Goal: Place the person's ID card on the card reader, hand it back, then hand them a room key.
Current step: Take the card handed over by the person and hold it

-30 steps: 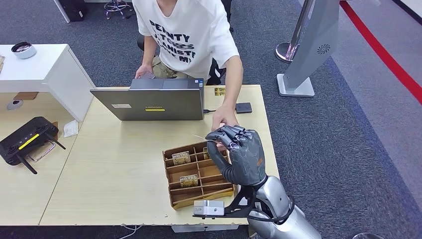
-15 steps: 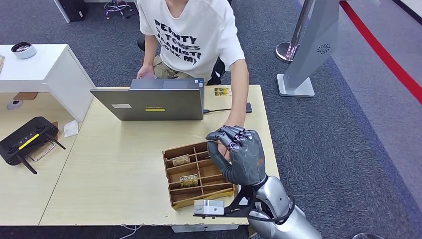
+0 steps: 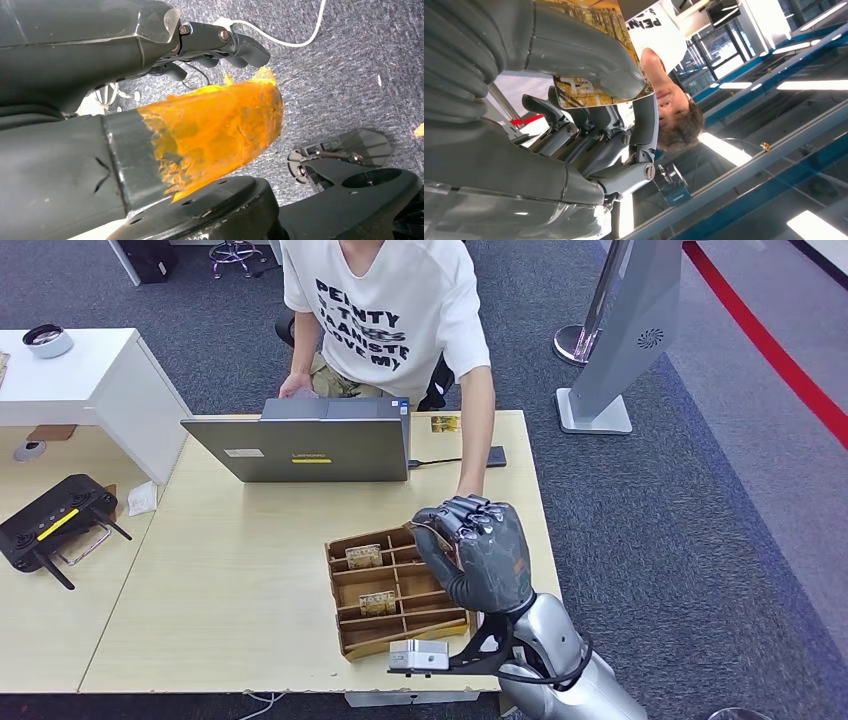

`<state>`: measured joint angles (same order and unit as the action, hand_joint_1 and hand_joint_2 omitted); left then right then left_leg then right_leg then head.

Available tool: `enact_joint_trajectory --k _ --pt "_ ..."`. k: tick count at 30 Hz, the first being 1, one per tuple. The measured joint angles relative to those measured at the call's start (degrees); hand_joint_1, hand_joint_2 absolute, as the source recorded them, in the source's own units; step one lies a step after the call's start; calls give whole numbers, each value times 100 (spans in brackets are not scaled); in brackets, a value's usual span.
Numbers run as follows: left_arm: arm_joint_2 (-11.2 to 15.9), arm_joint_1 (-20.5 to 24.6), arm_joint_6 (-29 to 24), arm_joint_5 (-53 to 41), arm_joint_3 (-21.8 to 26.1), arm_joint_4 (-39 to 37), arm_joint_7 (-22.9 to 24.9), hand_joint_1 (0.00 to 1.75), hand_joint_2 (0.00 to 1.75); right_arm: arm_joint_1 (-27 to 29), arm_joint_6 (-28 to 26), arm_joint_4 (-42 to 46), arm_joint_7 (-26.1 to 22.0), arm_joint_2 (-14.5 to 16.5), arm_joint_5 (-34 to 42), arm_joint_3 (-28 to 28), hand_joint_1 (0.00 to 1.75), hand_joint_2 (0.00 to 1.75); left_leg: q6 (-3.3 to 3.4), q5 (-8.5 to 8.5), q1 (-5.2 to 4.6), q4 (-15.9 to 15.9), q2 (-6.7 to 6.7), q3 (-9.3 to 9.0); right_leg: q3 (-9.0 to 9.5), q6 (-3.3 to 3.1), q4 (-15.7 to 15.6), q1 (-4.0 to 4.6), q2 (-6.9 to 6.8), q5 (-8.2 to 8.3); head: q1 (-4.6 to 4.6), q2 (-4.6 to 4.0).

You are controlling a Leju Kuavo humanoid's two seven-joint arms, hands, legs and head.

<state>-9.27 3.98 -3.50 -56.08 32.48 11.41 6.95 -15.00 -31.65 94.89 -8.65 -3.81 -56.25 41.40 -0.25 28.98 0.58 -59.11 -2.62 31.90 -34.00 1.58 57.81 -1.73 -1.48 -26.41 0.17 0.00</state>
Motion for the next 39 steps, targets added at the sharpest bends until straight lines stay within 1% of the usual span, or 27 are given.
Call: enact_joint_trajectory --k 8,26,39 --pt "0 -1 -3 -18 13 0 0 0 0 122 -83 -1 74 -32 21 -187 175 175 0 0 0 0 0 0 0 0 0 0 0 0 0 0" --pt "-1 -12 -20 -48 76 0 -32 0 0 678 -213 -1 185 -57 -34 -996 175 175 0 0 -1 0 0 0 0 0 0 -1 0 0 1 0" --pt "-2 -15 -24 -48 93 0 -40 0 0 816 -203 -10 237 -70 10 -1214 175 175 0 0 0 0 0 0 0 0 0 0 0 0 0 0"
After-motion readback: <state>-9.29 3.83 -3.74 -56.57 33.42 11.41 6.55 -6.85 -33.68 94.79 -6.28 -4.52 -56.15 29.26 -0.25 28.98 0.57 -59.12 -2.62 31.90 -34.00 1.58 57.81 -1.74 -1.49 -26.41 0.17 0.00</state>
